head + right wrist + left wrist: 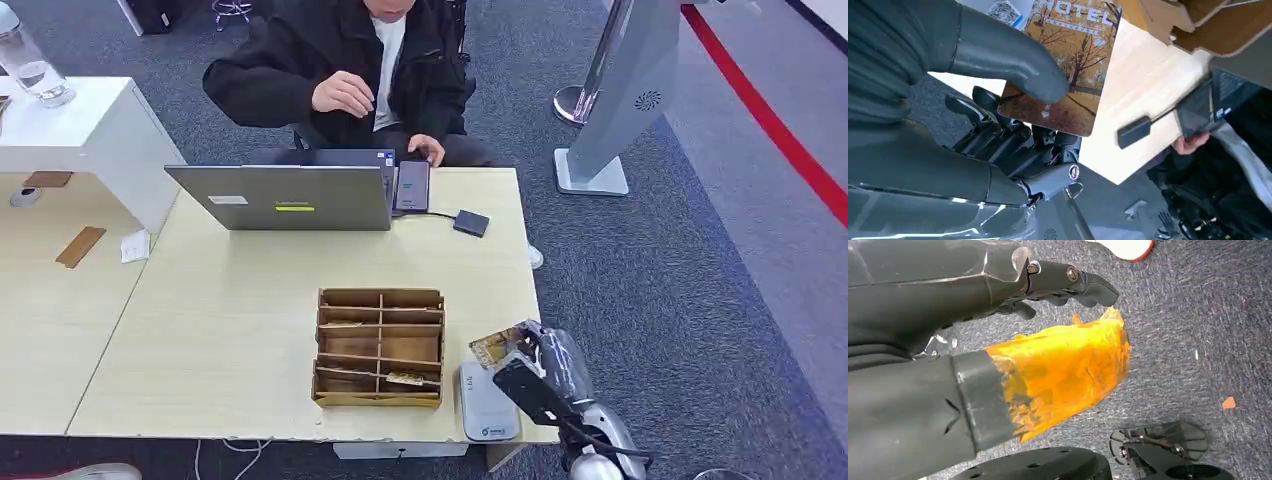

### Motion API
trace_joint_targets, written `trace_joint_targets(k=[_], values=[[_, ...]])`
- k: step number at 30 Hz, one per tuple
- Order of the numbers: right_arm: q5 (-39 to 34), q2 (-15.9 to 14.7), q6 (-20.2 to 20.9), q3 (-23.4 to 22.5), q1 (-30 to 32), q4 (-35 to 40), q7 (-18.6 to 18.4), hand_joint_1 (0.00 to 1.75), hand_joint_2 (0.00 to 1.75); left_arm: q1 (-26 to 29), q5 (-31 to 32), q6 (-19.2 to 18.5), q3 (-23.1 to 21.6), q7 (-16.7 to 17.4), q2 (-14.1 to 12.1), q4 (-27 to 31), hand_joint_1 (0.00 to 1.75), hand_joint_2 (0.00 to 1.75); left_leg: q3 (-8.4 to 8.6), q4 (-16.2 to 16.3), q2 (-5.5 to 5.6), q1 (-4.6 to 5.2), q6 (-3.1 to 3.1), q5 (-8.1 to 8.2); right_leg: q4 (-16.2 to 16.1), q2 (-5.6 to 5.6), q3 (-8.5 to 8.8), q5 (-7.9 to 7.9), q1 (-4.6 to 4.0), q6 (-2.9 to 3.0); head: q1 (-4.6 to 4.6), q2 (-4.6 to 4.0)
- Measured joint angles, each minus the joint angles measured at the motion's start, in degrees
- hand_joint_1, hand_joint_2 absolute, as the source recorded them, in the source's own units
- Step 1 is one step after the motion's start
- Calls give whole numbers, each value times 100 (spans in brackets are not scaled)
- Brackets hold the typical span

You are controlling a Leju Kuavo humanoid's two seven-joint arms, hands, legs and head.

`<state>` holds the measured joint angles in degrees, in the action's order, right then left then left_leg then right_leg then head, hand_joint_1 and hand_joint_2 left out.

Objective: Pass the card to the sensor for recognition and then transmit it.

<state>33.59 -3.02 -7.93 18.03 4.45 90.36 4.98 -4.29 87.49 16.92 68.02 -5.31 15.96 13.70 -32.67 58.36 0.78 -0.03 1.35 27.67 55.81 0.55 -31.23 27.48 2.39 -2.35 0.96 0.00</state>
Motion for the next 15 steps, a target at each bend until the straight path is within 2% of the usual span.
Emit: trace_joint_targets(k=[15], values=[[179,162,-332,-11,0,483,302,175,175,-1,31,4,-98,0,4,-4,0,0,-1,0,0,0,0,0,0,0,0,0,0,0,0,0]])
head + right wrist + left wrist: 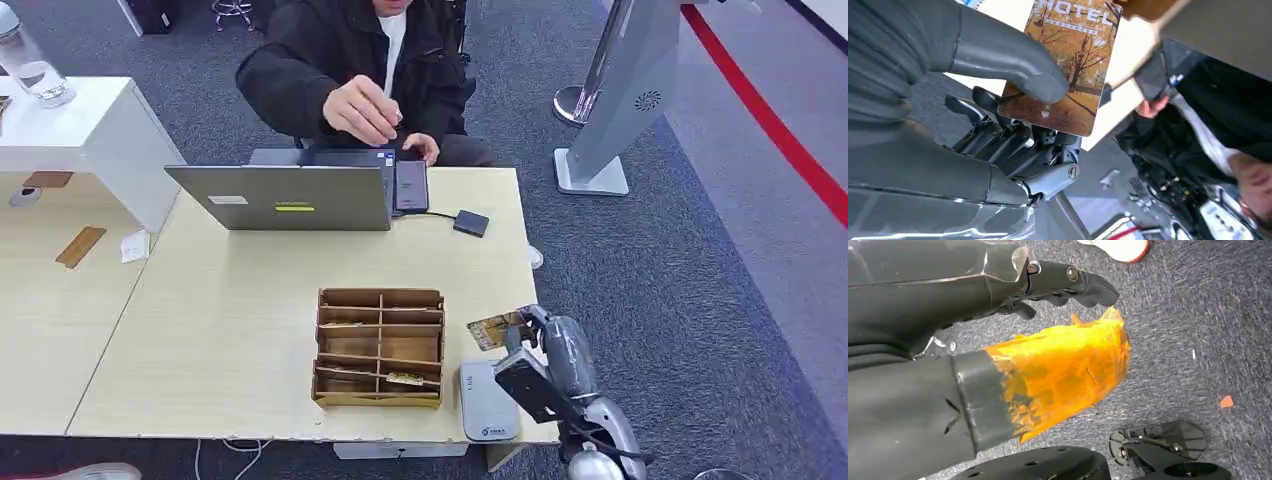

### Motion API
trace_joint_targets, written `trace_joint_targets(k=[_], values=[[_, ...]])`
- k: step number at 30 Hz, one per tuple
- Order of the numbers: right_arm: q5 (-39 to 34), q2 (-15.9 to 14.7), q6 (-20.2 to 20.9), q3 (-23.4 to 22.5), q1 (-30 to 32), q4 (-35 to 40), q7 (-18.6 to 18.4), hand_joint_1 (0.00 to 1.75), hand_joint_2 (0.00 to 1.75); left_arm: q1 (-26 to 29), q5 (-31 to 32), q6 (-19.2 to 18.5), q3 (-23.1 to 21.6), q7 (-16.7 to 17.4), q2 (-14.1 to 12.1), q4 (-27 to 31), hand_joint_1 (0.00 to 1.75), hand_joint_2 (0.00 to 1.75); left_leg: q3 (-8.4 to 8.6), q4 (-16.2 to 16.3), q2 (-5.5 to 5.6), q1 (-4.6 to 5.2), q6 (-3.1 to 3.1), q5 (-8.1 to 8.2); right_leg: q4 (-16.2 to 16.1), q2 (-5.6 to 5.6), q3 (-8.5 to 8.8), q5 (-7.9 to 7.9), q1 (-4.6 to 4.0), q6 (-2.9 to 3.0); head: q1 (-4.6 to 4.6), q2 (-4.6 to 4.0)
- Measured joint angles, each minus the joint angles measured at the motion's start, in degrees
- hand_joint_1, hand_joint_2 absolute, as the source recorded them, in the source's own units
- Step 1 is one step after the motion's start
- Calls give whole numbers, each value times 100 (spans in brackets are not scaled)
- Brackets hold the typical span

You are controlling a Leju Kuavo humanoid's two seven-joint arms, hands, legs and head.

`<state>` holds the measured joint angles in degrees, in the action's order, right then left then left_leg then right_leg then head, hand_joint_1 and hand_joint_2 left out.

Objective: Pass the card to the sensor for recognition and then transmit it.

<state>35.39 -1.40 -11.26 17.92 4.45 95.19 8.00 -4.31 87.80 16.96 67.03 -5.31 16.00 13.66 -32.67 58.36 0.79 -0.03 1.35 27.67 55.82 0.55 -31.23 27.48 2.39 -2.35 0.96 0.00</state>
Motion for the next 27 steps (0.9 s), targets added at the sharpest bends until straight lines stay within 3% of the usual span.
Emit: trace_joint_targets(k=[27], values=[[92,100,-33,352,-606,205,98,175,175,-15,83,-15,-144,9,26,-4,0,0,-2,0,1,0,0,0,1,1,0,0,0,0,0,0]])
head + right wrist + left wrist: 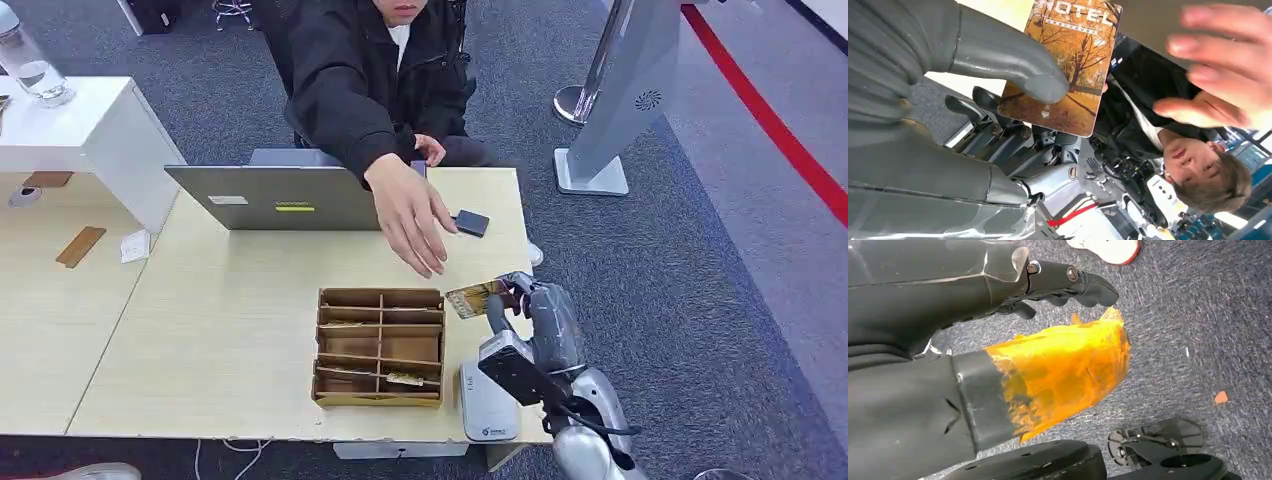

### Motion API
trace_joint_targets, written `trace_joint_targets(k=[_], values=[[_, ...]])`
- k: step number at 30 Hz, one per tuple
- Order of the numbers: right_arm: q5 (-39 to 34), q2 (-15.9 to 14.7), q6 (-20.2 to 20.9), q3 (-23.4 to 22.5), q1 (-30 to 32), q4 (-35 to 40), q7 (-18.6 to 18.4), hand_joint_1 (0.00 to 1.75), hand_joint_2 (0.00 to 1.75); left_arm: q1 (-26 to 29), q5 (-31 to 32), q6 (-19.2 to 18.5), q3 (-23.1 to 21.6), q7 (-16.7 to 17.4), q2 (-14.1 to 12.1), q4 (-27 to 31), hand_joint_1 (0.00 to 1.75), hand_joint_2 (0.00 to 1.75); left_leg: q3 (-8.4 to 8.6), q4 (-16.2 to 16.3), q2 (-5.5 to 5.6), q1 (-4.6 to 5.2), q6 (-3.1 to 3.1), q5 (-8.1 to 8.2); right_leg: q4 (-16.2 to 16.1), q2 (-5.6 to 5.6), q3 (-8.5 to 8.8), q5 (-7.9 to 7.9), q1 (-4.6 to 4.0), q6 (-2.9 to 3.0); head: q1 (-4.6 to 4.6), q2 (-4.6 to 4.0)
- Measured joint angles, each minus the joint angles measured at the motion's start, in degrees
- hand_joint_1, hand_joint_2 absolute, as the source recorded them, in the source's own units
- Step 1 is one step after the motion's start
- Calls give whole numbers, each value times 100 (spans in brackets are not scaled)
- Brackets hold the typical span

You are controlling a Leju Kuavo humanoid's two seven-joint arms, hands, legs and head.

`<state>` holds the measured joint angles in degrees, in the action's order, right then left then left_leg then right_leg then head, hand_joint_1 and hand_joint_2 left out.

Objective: Pass the card to the sensor for recognition and then transmit it.

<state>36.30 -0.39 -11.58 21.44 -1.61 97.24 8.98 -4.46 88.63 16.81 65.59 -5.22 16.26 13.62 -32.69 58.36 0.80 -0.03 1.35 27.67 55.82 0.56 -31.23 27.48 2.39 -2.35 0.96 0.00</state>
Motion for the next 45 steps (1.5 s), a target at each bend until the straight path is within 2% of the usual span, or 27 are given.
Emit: trace_joint_targets(k=[11,30,31,32,33,45], values=[[33,17,7,159,-172,-26,-2,175,175,-9,26,-24,-41,33,0,-4,0,0,-1,0,0,-1,0,0,1,0,0,0,0,0,0,0],[33,483,13,944,-1409,-490,-299,175,175,-71,44,-70,-236,101,0,-46,0,0,-2,0,-2,-2,-1,-3,5,-3,-2,-2,-1,2,0,0],[31,503,13,962,-1435,-507,-299,164,175,-72,44,-70,-243,103,0,-46,0,0,-2,0,-2,-2,-1,-3,5,-3,-2,-2,-1,2,0,0],[31,527,13,979,-1456,-529,-299,44,175,-74,44,-70,-249,103,0,-46,0,0,-2,0,-2,-2,-1,-3,5,-3,-2,-2,-1,2,0,0],[28,542,13,997,-1475,-547,-302,0,175,-74,44,-70,-258,103,0,-46,0,0,-2,0,-1,-2,-1,-3,5,-3,-2,-1,-1,2,2,0],[52,588,-146,1200,-1535,-678,-361,0,175,-77,33,-66,-269,109,0,-46,0,0,-2,0,-2,-2,-1,-3,5,-3,-2,-2,-1,2,0,0]])
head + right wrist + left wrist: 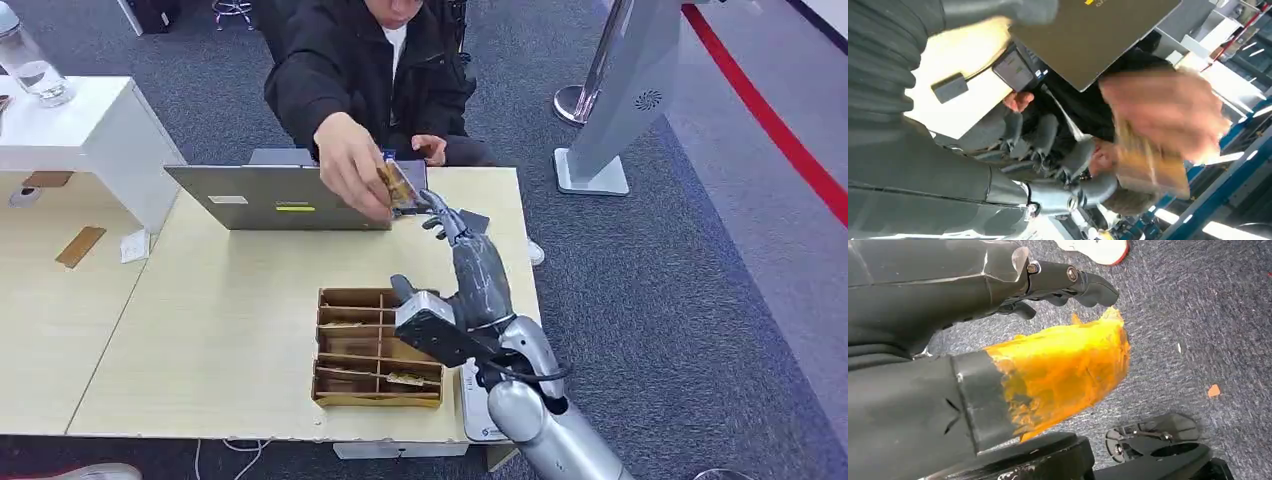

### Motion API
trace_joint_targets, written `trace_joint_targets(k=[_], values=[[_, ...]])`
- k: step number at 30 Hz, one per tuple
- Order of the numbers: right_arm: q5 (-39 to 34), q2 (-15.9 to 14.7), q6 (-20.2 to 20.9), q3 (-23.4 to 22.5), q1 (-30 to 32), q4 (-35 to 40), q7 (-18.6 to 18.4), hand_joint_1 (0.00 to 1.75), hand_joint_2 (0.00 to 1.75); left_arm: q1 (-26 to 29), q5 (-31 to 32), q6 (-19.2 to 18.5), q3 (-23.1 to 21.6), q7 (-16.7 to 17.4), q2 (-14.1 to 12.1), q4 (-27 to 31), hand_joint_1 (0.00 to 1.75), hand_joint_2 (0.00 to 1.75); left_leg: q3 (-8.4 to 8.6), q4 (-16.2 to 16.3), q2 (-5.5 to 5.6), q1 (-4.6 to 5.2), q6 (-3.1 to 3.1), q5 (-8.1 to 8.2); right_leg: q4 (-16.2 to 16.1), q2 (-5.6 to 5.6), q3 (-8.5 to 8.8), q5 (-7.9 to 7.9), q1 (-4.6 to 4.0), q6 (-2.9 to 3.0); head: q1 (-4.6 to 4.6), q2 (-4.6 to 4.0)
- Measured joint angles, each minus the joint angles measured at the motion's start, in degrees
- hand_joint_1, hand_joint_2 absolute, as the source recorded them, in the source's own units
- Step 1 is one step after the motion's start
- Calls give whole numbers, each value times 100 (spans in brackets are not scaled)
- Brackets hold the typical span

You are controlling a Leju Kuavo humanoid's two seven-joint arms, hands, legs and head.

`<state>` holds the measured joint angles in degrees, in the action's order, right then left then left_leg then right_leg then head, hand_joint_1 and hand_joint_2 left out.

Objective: Pass the card to the sensor for recognition and then transmit it.

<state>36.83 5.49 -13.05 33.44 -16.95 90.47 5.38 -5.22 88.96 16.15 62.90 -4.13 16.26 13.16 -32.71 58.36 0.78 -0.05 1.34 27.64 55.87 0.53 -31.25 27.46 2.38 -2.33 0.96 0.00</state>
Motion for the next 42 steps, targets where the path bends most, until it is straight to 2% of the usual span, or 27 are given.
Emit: trace_joint_targets(k=[21,30,36,42], values=[[4,-2,-177,136,123,77,72,0,175,8,-68,15,0,-2,-2,0,0,0,0,0,0,0,0,0,0,0,-1,0,0,0,0,0],[783,-48,-389,326,247,101,31,0,175,10,-103,15,0,15,-7,0,0,0,0,0,-1,0,0,0,0,0,-1,0,0,0,0,0],[927,-83,-424,393,278,101,0,0,175,11,-105,15,0,26,-7,0,0,0,0,0,-1,0,0,0,0,0,-1,0,0,0,0,0],[1449,-131,-492,505,278,48,-122,0,175,10,-107,13,0,44,-9,0,0,0,0,0,-1,0,0,0,0,0,-1,0,0,0,0,0]])
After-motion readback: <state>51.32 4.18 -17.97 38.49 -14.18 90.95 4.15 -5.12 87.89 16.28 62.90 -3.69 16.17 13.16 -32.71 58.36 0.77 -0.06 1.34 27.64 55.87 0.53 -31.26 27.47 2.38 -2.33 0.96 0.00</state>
